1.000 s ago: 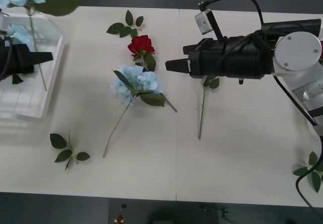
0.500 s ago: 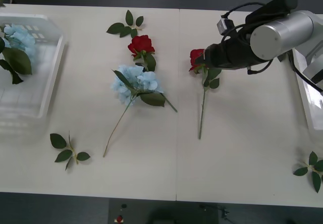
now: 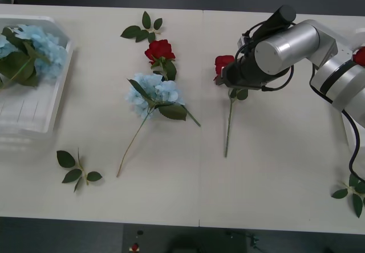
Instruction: Put the red flowers into the right box and the blue flowers into the left box
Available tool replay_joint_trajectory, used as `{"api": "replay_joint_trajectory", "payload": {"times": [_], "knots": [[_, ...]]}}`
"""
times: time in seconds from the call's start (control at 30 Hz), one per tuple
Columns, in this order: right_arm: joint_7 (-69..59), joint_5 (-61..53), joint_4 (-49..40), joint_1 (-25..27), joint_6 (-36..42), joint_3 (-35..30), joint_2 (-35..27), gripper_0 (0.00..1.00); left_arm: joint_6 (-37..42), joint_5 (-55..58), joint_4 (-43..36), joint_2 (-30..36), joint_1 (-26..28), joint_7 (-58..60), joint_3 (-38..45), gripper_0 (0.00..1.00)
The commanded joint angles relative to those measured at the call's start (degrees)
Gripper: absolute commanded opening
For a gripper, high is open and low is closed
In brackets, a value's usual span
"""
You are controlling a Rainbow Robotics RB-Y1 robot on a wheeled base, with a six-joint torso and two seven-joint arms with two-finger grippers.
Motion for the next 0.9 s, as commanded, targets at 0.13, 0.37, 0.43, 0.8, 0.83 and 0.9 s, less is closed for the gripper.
{"api": "replay_joint_trajectory", "payload": {"times": [0.13,0.37,0.43,0.8,0.83,0.9], "knots": [[-2.79,2.95,4.69,-3.83,-2.07,-0.32,4.02,1.0,0.28,9.62,-10.34,-1.14,-4.12,-3.28,-10.55,1.0],[-3.05,6.2,7.33,-4.53,-3.12,-0.32,6.04,1.0,0.45,-1.98,-16.14,-6.85,-11.06,-2.32,-24.78,1.0],[-3.14,6.38,7.42,-4.53,-3.12,-0.32,6.13,1.0,0.28,-6.37,-16.67,-8.61,-11.85,-2.4,-28.56,1.0],[-3.23,8.22,7.68,-4.53,-3.03,-0.23,7.01,0.0,0.19,-33.36,-15.97,-19.6,-13.08,-0.91,-44.03,1.0],[-3.23,8.4,7.68,-4.53,-3.03,-0.23,7.1,0.0,0.19,-34.85,-15.79,-20.39,-13.08,-0.82,-44.82,1.0],[-3.32,8.66,7.68,-4.53,-3.12,-0.14,7.1,0.0,0.1,-38.37,-15.35,-22.15,-13.08,-0.47,-46.67,1.0]]}}
